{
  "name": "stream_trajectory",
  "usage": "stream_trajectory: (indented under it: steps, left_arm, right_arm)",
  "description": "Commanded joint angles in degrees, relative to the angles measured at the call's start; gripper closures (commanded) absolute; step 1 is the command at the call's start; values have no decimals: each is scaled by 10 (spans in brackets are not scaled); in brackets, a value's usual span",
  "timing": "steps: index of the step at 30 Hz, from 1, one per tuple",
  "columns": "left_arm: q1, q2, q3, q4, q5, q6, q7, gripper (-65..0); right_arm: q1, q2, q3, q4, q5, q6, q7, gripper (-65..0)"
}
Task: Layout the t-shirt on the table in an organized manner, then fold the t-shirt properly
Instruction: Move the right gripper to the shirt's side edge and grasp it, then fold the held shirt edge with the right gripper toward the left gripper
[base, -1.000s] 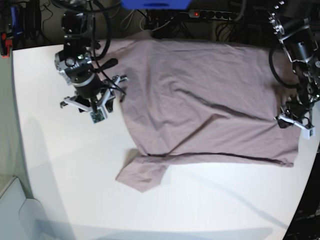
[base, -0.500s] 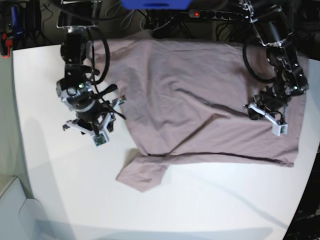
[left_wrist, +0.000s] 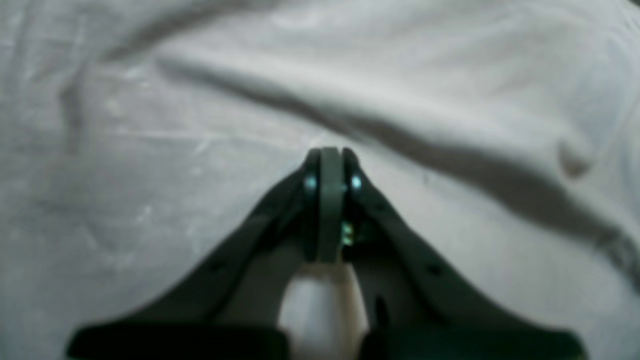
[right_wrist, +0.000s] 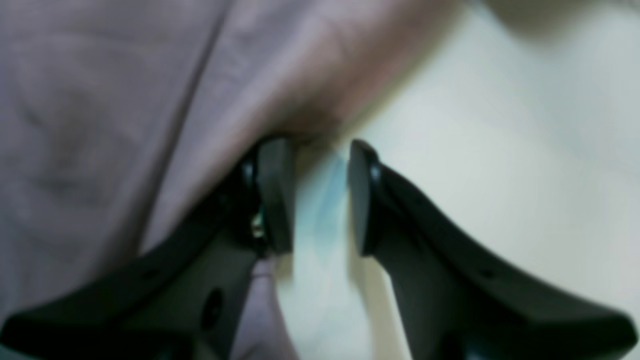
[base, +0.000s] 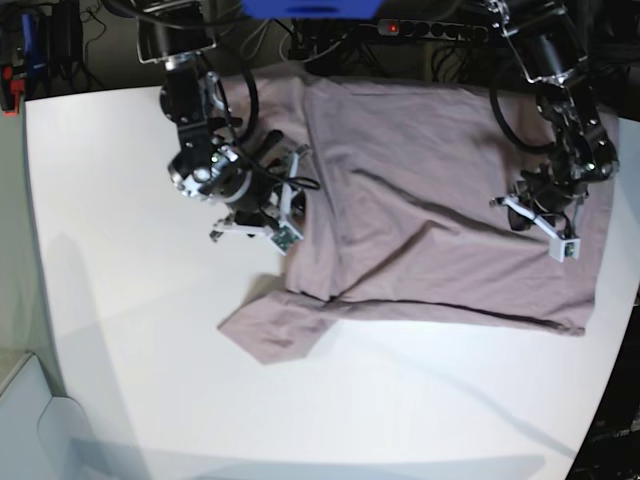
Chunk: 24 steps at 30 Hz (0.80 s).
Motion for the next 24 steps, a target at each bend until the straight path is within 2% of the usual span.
stream_trajectory:
  steps: [1, 3, 8, 14, 20, 24]
  left_arm:
    - [-8, -6, 0, -3, -4, -2, -5, 0]
    - [-8, -5, 0, -17, -4, -2, -8, 0]
    - [-9, -5, 3, -37, -4, -2, -8, 0]
    - [-6, -5, 4, -37, -4, -2, -8, 0]
    - [-4, -4, 4, -37, 0, -2, -3, 0]
    - [4, 2, 3, -37, 1, -2, -4, 0]
  right_arm:
    - [9, 2, -8, 9, -1, 21, -2, -201]
    - [9, 1, -24, 10, -1, 38, -1, -201]
    - [14, -1, -71, 40, -1, 38, 3, -201]
    - [35, -38, -89, 60, -1, 38, 2, -201]
    - [67, -72, -93, -2, -1, 38, 3, -201]
    - [94, -73, -157, -58, -3, 38, -2, -201]
